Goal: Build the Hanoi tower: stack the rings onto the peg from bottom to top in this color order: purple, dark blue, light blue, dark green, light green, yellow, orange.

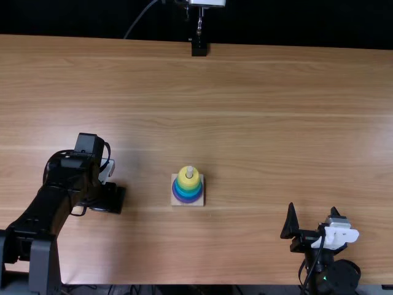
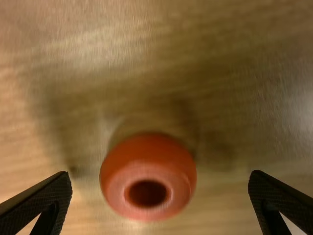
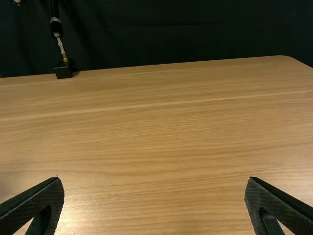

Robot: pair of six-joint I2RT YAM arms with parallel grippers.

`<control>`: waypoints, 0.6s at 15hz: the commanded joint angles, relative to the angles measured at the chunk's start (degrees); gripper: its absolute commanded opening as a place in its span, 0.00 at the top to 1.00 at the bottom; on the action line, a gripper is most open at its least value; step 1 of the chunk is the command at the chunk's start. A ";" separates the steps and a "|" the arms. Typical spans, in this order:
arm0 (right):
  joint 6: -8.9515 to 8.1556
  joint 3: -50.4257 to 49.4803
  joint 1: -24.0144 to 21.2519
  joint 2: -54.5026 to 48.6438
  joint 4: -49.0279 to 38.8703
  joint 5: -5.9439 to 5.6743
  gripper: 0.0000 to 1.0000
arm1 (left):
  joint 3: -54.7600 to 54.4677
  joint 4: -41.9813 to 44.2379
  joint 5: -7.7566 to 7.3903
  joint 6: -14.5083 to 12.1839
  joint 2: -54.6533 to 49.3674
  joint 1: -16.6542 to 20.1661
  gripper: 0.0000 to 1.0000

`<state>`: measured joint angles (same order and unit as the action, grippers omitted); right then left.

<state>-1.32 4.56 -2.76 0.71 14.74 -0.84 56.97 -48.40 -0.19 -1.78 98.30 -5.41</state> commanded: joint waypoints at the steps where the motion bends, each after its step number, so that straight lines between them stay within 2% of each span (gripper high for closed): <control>1: 0.16 -3.68 -0.75 -0.71 4.09 -0.11 0.00 | -0.90 0.62 0.29 -0.86 1.19 -0.22 0.00; 6: 0.16 -3.68 -0.66 -0.71 4.09 -0.11 0.00 | -0.98 0.84 0.29 -0.86 1.28 -0.13 0.00; 7: 0.16 -3.68 -0.66 -0.71 4.09 -0.11 0.00 | -0.90 0.84 0.29 -0.86 1.28 -0.04 0.24; 8: 0.16 -3.68 -0.66 -0.71 4.09 -0.11 0.00 | -0.90 0.84 0.50 -0.86 1.28 -0.04 0.56; 9: 0.16 -3.68 -0.75 -0.71 4.09 -0.11 0.00 | -0.98 1.05 0.61 -0.86 1.28 -0.04 0.73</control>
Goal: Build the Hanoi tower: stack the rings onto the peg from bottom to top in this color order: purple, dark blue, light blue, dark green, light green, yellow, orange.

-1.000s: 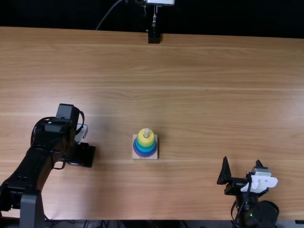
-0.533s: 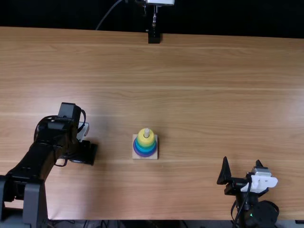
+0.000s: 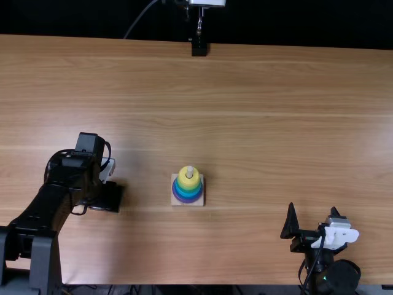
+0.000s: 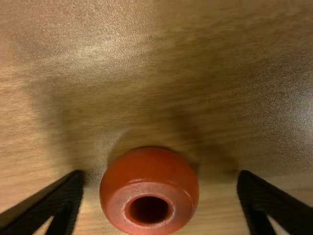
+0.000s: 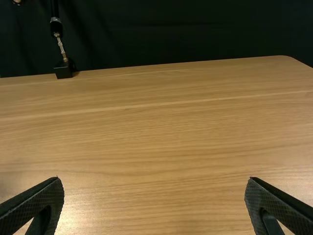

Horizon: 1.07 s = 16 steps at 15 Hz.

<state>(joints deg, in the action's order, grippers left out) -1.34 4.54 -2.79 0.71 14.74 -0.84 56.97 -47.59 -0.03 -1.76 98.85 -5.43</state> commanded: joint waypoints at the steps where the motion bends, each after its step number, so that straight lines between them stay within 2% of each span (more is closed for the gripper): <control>1: 0.18 -3.66 -0.64 -0.71 4.09 -0.11 0.00 | -0.98 0.13 0.56 -0.88 0.73 -0.02 0.74; 3: 0.18 -3.66 -0.64 -0.71 4.09 -0.11 0.00 | -0.98 0.13 1.61 -0.88 0.73 0.07 0.76; 4: 0.18 -3.66 -0.64 -0.71 4.09 -0.11 0.00 | -0.98 0.03 1.72 -0.88 0.64 0.07 0.82; 5: 0.18 -3.66 -0.73 -0.71 4.09 -0.11 0.00 | -0.98 0.13 1.72 -0.88 0.47 -0.02 0.94; 6: 0.18 -3.66 -0.64 -0.71 4.09 -0.11 0.00 | -0.90 0.13 1.72 -0.88 0.20 -0.02 1.00; 9: 0.18 -3.66 -0.64 -0.71 4.09 -0.11 0.00 | 0.60 -0.18 1.72 -0.88 -0.32 -0.46 1.00; 12: 0.18 -3.66 -0.64 -0.71 4.09 -0.11 0.00 | 5.61 -1.34 0.77 -0.03 -4.89 -0.55 1.00; 16: 0.18 -3.66 -0.64 -0.71 4.09 -0.11 0.00 | 13.52 -14.00 0.56 0.18 -8.06 -1.86 1.00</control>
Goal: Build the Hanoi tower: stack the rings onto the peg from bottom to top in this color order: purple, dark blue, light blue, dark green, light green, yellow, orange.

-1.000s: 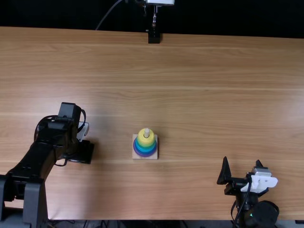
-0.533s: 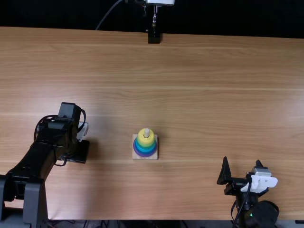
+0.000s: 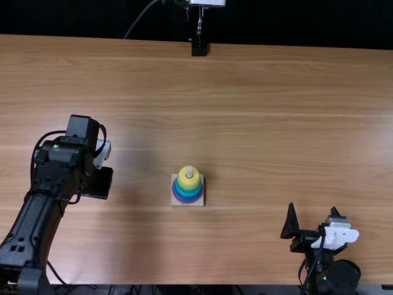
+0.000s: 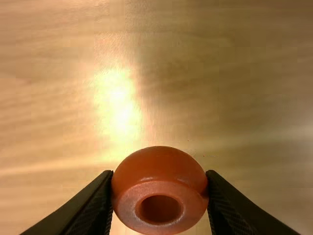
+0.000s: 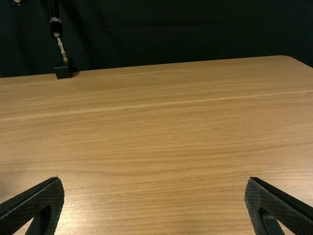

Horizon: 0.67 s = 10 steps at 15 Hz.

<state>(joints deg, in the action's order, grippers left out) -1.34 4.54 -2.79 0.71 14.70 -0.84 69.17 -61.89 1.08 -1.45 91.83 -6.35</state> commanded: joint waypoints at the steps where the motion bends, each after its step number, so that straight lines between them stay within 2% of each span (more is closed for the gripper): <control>1: 0.18 -3.66 -0.73 -0.71 4.14 -0.11 0.00 | 3.78 -3.29 -0.55 -0.02 -1.30 -2.18 1.00; 2: 0.18 -3.66 -0.64 -0.71 4.14 -0.11 0.00 | 6.86 -8.14 -0.45 0.82 -1.30 -3.05 1.00; 4: 0.18 -3.66 -0.73 -0.71 4.14 -0.11 0.00 | 13.01 -17.64 -0.45 5.25 -1.04 -4.20 1.00; 8: 0.18 -3.66 -0.64 -0.71 4.14 -0.11 0.00 | 24.53 -20.80 -0.55 6.94 -0.07 -10.09 1.00; 10: 0.18 -3.66 -0.73 -0.71 4.14 -0.11 0.00 | 27.60 -20.91 -0.55 11.68 1.86 -13.60 1.00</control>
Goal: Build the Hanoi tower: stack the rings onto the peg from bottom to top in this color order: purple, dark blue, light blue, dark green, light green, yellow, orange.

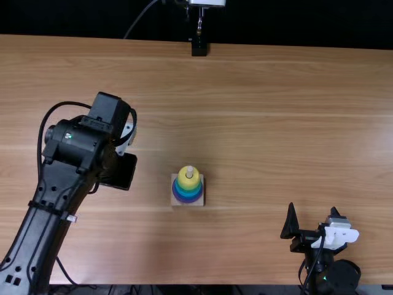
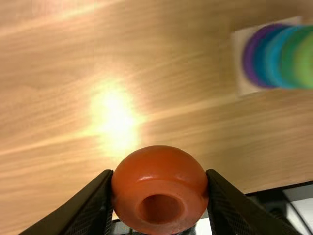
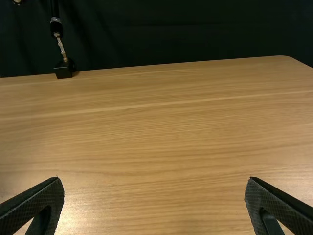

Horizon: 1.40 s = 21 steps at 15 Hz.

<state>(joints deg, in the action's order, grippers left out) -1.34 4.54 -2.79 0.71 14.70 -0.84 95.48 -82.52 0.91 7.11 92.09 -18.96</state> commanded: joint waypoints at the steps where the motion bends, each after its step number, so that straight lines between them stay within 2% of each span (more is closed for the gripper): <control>1: 0.18 -3.66 -0.64 -0.71 4.14 -0.11 0.00 | 3.13 -0.17 -0.38 5.23 2.74 -2.75 1.00; 7: 0.18 -3.66 -0.73 -0.71 4.14 -0.11 0.00 | 14.73 -0.17 -0.38 9.87 11.44 -10.83 1.00; 12: 0.18 -3.66 -0.73 -0.71 4.14 -0.11 0.00 | 19.13 -0.06 -0.49 11.03 15.66 -15.93 1.00; 14: 0.18 -3.66 -0.73 -0.71 4.14 -0.11 0.00 | 19.57 0.15 -0.49 13.24 16.80 -17.25 1.00; 21: 0.18 -3.66 -0.73 -0.71 4.14 -0.11 0.00 | 21.94 0.57 -0.49 13.35 19.09 -19.62 1.00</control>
<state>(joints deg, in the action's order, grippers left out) -1.34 4.54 -2.79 0.71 14.72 -0.84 115.50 -81.93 0.84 19.79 109.89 -37.91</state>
